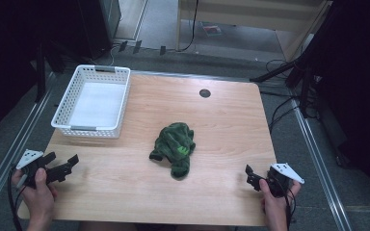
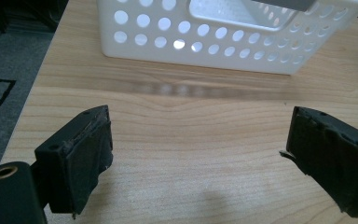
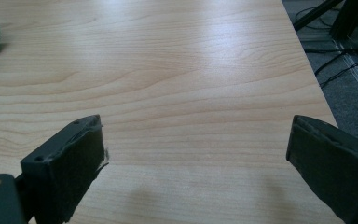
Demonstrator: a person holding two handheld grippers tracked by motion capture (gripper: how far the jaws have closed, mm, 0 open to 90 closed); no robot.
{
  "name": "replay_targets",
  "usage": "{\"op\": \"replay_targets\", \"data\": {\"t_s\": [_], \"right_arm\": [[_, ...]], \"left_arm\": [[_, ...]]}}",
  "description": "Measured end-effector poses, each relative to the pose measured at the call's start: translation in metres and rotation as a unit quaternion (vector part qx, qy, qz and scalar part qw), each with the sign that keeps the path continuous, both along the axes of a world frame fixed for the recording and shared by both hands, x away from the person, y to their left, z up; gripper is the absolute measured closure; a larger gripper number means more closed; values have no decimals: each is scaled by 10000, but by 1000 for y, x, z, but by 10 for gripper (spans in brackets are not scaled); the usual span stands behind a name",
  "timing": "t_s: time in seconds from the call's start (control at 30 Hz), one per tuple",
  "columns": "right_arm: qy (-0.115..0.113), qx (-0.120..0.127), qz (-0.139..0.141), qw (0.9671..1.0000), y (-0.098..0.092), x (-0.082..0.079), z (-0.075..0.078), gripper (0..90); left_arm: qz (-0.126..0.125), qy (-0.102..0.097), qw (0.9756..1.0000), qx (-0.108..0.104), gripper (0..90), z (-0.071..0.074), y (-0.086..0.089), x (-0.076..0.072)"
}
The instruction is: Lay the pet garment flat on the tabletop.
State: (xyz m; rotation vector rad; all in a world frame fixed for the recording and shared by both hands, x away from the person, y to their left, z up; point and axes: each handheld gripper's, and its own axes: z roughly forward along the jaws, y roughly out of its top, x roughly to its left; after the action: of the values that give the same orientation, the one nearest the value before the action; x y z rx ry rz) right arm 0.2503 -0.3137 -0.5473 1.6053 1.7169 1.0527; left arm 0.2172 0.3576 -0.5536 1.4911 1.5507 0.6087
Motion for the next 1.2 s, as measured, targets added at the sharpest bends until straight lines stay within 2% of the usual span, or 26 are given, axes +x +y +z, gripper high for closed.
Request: {"op": "replay_targets", "data": {"t_s": [0.07, 0.23, 0.33, 0.37, 0.57, 0.63, 0.67, 0.7, 0.8, 0.93, 1.03, 1.07, 1.1, 1.13, 1.17, 1.2], "right_arm": [[-4, -29, 5, 10000, 1, -1, 0, 40], [-30, -287, 133, 9995, 7, 0, 1, 45], [-69, -104, 183, 9998, 14, 2, 8, 45], [-100, -114, 194, 9997, 17, 2, 10, 45], [-352, -251, 353, 9984, 49, 10, 39, 48], [-367, -299, 394, 9981, 55, 11, 43, 48], [-363, -332, 510, 9975, 70, 17, 53, 48], [-356, -345, 541, 9973, 74, 19, 55, 48], [-354, -291, 620, 9970, 89, 30, 64, 49], [-329, -165, 860, 9956, 113, 47, 76, 50], [-343, -164, 1008, 9942, 123, 51, 78, 53], [-338, -90, 1234, 9917, 135, 54, 78, 53], [-335, -16, 1357, 9902, 141, 54, 77, 53], [-327, 19, 1470, 9886, 146, 54, 76, 53], [-324, 24, 1530, 9877, 151, 54, 75, 53], [-292, 57, 1629, 9862, 157, 54, 73, 53]], "left_arm": [[-2, 2, 10000, 2, 73, 0, 0, 0], [-10, -5, 10000, 5, 73, 0, 0, 0], [-1, 5, 10000, 18, 73, 0, 0, 0], [0, 1, 10000, 15, 73, 0, 0, 0], [2, -20, 10000, 14, 73, 0, -1, 0], [-3, -22, 10000, 17, 73, 0, 0, -1], [-4, -28, 10000, 17, 73, 0, -1, -1], [-2, -30, 10000, 16, 73, 0, 0, -1], [5, -33, 10000, 19, 73, 0, 0, -1], [20, -53, 10000, 34, 73, 0, -1, -1], [18, -47, 10000, 46, 73, 0, -1, -1], [45, -50, 9999, 158, 73, 1, -3, -1], [45, -50, 9999, 158, 73, 1, -3, -1], [59, -38, 9993, 358, 73, 1, -7, -1], [59, -38, 9993, 358, 73, 1, -7, -1], [19, -41, 9983, 575, 73, 4, -13, -1]]}}
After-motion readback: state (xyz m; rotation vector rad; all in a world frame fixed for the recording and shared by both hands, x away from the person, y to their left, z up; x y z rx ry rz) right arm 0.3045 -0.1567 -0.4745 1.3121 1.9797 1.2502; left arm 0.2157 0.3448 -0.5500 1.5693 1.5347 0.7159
